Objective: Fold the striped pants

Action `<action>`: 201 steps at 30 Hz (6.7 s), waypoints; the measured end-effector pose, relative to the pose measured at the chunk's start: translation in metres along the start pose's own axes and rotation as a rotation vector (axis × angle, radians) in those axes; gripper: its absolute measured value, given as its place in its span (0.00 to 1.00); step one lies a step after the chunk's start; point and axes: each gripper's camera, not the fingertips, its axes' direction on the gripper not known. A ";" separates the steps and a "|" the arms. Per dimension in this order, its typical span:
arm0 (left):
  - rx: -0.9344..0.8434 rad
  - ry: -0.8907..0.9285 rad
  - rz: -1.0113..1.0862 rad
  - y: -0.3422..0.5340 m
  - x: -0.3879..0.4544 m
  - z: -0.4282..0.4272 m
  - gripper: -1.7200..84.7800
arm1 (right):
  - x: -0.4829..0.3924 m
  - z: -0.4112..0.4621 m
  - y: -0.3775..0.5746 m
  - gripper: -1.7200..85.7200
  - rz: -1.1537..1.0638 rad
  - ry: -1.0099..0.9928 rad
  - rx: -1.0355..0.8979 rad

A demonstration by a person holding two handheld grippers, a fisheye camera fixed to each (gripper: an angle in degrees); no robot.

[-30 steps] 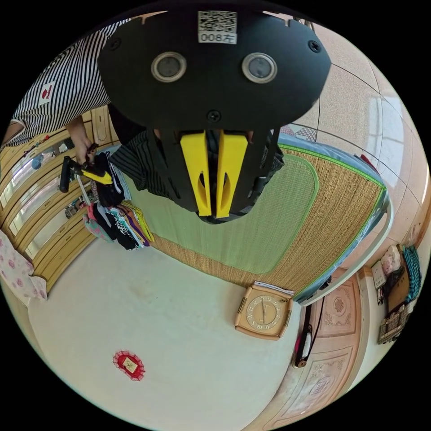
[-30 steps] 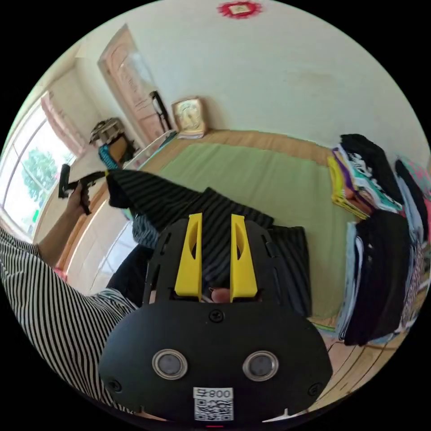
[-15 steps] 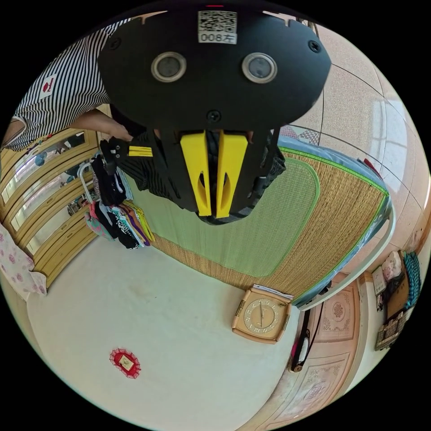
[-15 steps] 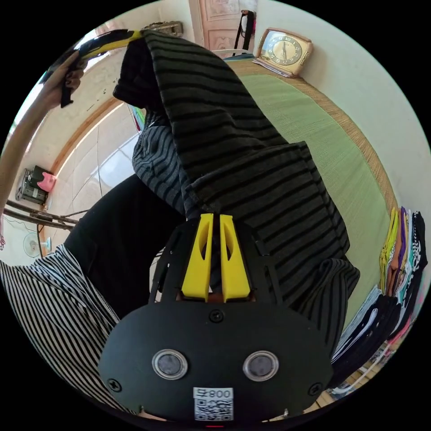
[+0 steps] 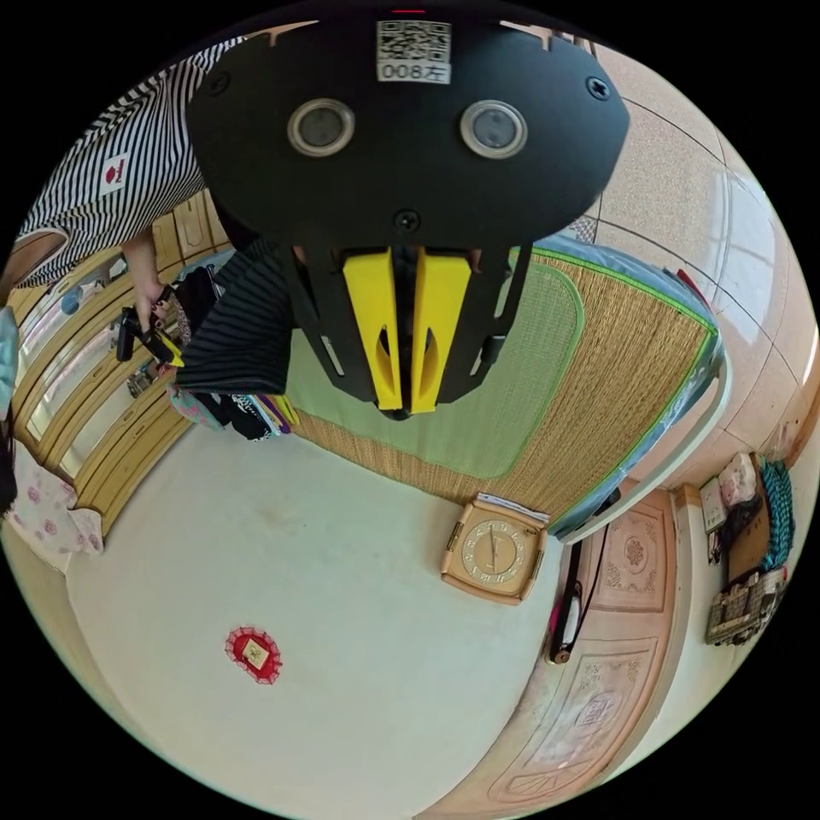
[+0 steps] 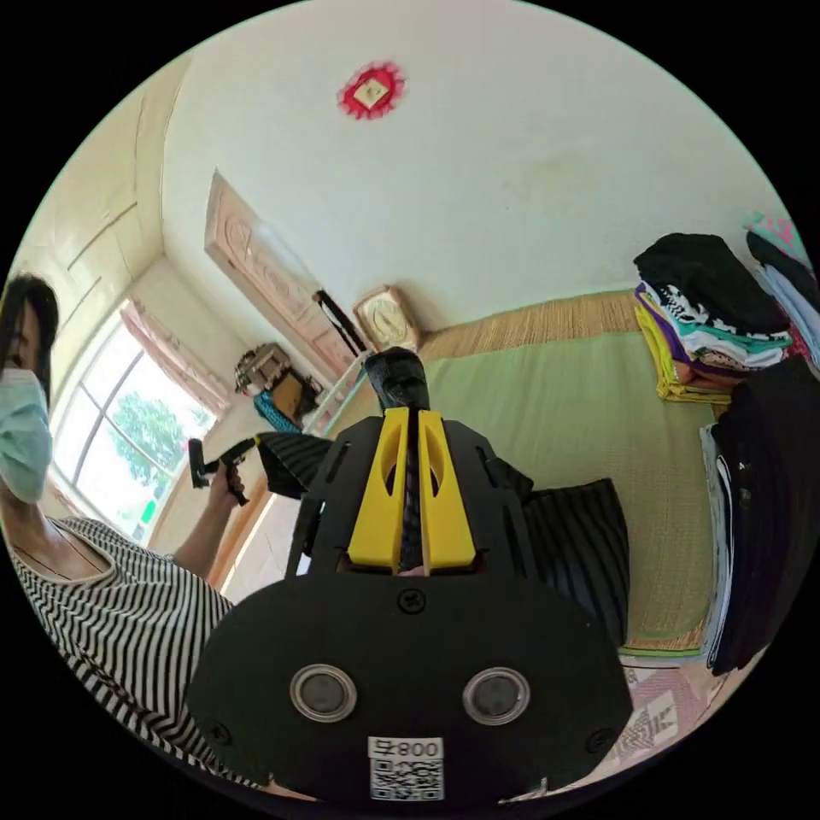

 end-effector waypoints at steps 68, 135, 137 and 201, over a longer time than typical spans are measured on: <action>-0.133 0.180 -0.648 0.207 -0.204 0.306 0.03 | 0.074 0.181 -0.042 0.06 -0.040 0.427 -0.665; -0.696 -0.014 0.033 -0.152 0.278 0.851 0.03 | 0.355 0.326 -0.301 0.01 0.033 0.667 -0.566; -0.662 -0.006 0.020 -0.170 0.289 0.867 0.03 | 0.362 0.333 -0.315 0.01 0.035 0.667 -0.567; -0.662 0.199 0.366 -0.181 0.476 0.813 0.02 | 0.422 0.274 -0.277 0.02 -0.051 0.513 -0.486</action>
